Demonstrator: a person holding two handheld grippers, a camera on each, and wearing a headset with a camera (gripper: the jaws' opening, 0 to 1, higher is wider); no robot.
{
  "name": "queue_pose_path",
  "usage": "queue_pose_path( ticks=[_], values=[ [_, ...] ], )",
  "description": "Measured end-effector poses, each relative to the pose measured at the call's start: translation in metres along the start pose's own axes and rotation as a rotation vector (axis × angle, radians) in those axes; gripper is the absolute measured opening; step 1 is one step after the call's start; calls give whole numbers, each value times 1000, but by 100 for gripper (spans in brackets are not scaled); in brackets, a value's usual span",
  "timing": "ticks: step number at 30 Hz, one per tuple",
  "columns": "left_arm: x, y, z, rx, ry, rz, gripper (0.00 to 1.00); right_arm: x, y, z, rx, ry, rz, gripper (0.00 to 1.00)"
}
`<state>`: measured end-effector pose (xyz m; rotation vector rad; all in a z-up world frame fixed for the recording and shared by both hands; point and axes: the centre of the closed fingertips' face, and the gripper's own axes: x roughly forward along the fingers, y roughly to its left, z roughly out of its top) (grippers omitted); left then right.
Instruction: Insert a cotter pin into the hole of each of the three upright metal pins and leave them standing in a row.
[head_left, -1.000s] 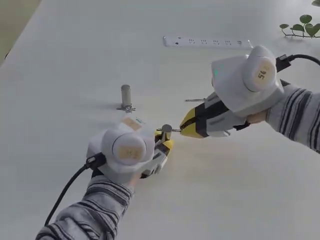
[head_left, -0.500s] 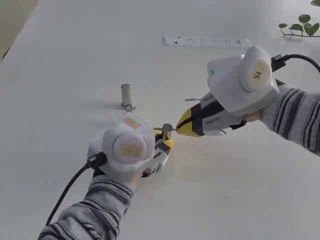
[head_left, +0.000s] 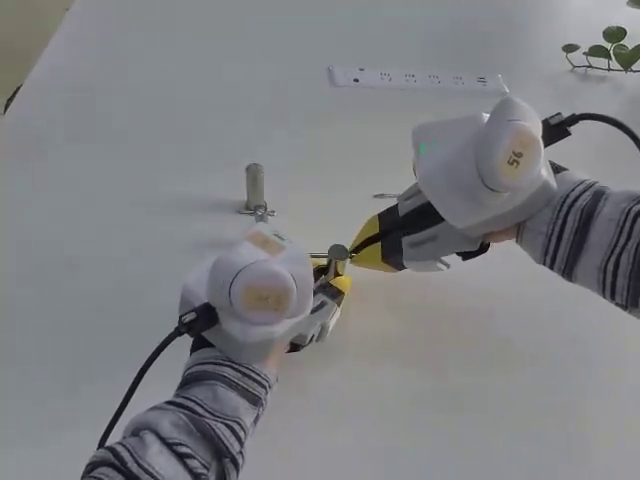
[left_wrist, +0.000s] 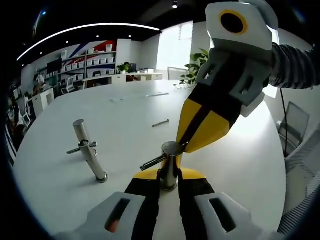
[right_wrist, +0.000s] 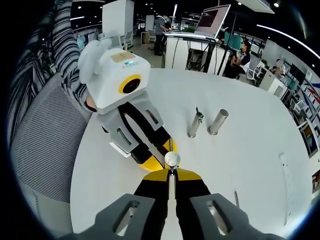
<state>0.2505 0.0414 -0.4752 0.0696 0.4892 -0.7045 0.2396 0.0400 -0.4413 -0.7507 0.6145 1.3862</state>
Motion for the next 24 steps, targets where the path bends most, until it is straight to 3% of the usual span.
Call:
queue_pose_path(
  ticks=[9, 12, 15, 19, 24],
  values=[
    [-1, -2, -1, 1, 11, -2, 11, 7, 0, -5, 2, -1, 10, 0],
    [-1, 0, -12, 29, 62, 1, 13, 9, 1, -6, 8, -8, 6, 0],
    [-4, -1, -16, 44, 65, -8, 19, 10, -1, -10, 41, -12, -9, 7],
    [-10, 0, -13, 46, 61, -14, 24, 7, 3, -12, 72, -26, -2, 10],
    [-24, -2, -2, 43, 30, -25, 33, 1, 2, -4, 149, -82, -16, 13]
  ],
)
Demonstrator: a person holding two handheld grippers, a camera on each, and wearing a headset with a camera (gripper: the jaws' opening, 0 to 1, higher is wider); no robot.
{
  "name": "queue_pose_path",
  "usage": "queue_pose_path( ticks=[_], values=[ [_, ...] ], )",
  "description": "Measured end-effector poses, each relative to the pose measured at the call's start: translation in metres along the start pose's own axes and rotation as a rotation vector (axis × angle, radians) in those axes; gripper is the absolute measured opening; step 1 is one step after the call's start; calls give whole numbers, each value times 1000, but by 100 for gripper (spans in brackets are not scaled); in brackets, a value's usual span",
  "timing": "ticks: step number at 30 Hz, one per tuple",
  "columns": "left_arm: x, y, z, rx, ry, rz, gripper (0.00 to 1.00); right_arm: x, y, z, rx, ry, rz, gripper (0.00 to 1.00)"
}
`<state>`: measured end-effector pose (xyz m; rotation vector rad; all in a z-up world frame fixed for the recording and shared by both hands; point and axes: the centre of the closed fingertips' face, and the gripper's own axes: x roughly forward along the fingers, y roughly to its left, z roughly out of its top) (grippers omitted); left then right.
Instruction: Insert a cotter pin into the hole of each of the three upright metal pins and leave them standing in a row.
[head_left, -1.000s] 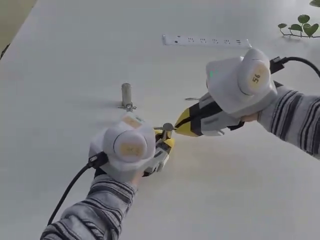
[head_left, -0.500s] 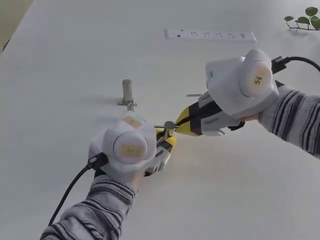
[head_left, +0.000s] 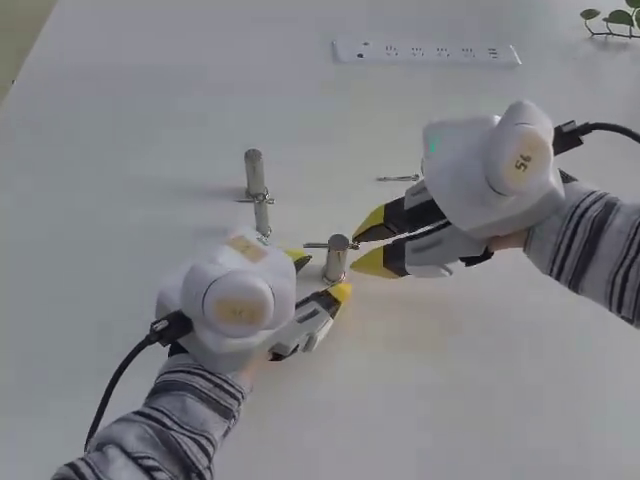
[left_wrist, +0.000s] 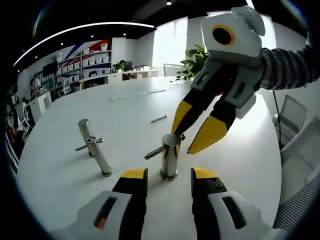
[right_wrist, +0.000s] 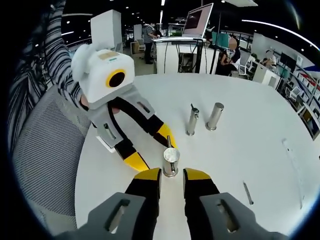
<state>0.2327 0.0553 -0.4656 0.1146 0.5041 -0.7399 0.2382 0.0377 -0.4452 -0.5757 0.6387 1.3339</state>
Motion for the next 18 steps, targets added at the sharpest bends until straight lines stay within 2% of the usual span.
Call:
queue_pose_path(
  ticks=[5, 10, 18],
  values=[
    [-12, 1, 2, -10, 3, 7, 38, -1, 6, 8, 20, -21, -4, 16],
    [-28, 3, 5, -36, -11, 26, 47, 5, 7, 11, 26, -36, -14, 17],
    [-46, 8, 12, -47, -34, 65, 60, 12, 6, 17, 21, -33, -27, 17]
  ],
)
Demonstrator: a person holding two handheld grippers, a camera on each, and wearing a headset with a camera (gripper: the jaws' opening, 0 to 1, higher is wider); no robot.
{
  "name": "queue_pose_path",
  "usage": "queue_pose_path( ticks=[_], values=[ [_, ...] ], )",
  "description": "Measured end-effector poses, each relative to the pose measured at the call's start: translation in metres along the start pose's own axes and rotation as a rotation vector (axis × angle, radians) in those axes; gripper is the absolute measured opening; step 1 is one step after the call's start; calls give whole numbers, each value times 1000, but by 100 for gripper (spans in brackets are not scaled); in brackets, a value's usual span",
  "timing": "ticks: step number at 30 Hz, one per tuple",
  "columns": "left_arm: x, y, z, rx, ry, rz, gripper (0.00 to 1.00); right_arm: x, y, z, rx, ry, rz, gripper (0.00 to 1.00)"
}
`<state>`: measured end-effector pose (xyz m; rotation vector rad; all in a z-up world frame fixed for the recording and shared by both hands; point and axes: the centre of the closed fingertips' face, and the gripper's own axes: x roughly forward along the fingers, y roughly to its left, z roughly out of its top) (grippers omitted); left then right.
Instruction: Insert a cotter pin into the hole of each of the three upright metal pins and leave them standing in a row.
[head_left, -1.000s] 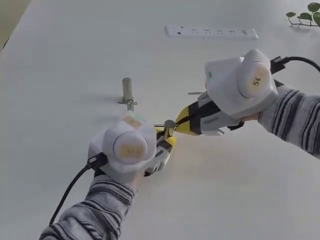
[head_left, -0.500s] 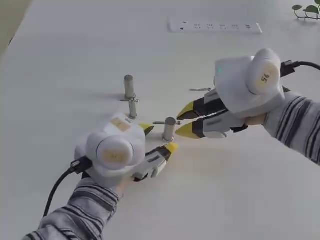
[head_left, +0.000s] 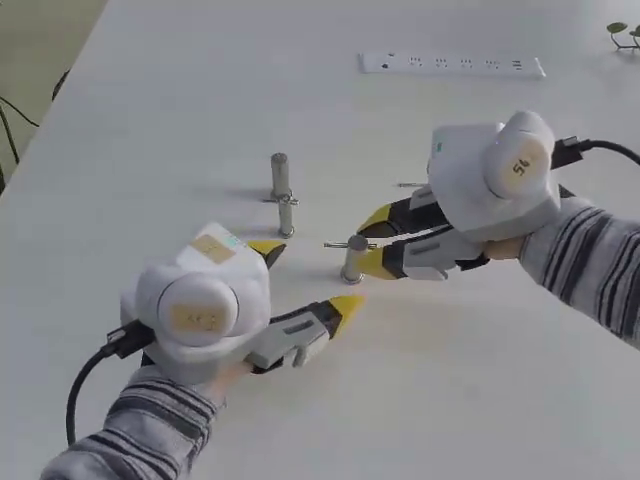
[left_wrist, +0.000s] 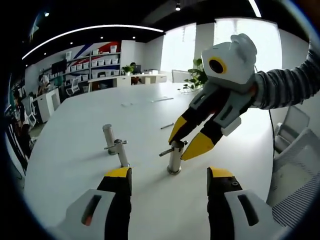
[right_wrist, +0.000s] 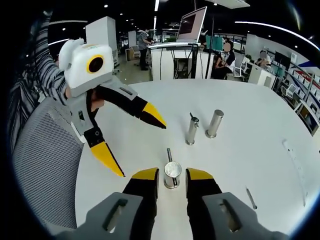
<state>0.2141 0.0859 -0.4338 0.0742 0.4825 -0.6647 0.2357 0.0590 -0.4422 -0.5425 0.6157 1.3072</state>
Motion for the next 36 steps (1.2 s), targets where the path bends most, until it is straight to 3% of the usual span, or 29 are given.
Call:
queue_pose_path(
  ticks=[10, 21, 36],
  values=[
    [-9, 7, 12, 0, -42, 30, 75, 5, -3, 0, -22, -8, 8, 10],
    [-16, 13, 15, 24, -47, 57, 76, 6, -6, 1, -11, -19, 43, 8],
    [-22, 25, 18, 12, -65, 86, 81, 6, -26, 6, -44, 6, 25, 8]
  ],
)
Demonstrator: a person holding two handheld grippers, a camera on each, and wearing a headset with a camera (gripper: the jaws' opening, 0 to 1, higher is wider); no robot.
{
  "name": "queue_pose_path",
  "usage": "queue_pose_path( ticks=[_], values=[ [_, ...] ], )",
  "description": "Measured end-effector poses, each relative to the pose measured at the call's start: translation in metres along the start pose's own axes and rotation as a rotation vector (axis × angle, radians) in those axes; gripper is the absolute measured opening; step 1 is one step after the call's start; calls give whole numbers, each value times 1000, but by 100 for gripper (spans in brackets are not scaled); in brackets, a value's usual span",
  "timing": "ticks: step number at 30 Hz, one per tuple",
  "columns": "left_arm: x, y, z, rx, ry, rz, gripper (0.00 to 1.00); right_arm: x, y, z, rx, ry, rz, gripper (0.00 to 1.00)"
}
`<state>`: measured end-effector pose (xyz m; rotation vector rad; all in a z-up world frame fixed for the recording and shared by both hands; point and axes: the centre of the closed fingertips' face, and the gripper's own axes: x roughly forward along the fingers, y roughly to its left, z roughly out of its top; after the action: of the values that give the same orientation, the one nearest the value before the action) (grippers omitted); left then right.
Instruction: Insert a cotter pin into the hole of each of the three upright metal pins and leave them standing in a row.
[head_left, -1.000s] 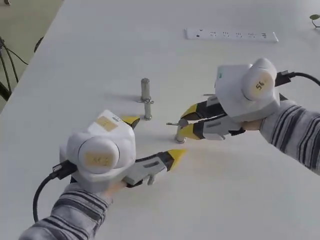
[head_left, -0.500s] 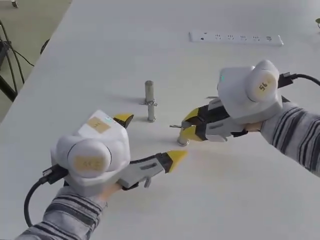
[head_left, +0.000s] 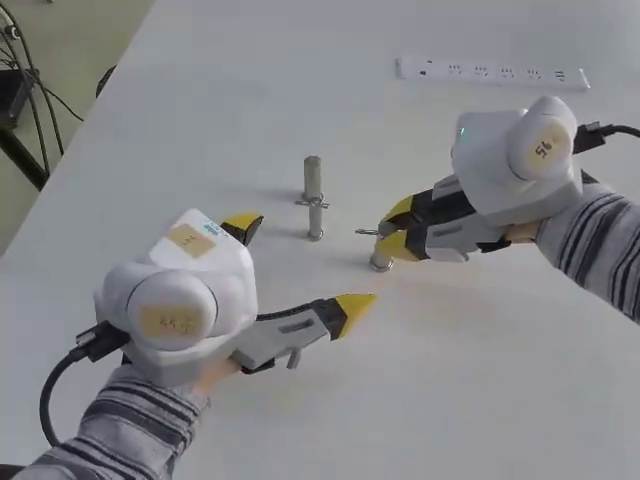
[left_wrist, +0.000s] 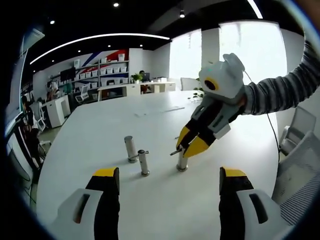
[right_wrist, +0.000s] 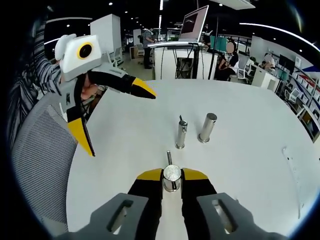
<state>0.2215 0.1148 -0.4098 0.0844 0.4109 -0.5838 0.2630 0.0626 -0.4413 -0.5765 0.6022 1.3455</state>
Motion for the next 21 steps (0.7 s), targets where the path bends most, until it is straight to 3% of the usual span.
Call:
queue_pose_path(
  ticks=[12, 21],
  values=[
    [2, 6, -3, 0, 3, 10, 81, -3, -24, -2, -8, 25, -9, 8],
    [2, 5, -5, -2, 9, 5, 81, 0, -27, -5, -5, 37, 11, 8]
  ],
)
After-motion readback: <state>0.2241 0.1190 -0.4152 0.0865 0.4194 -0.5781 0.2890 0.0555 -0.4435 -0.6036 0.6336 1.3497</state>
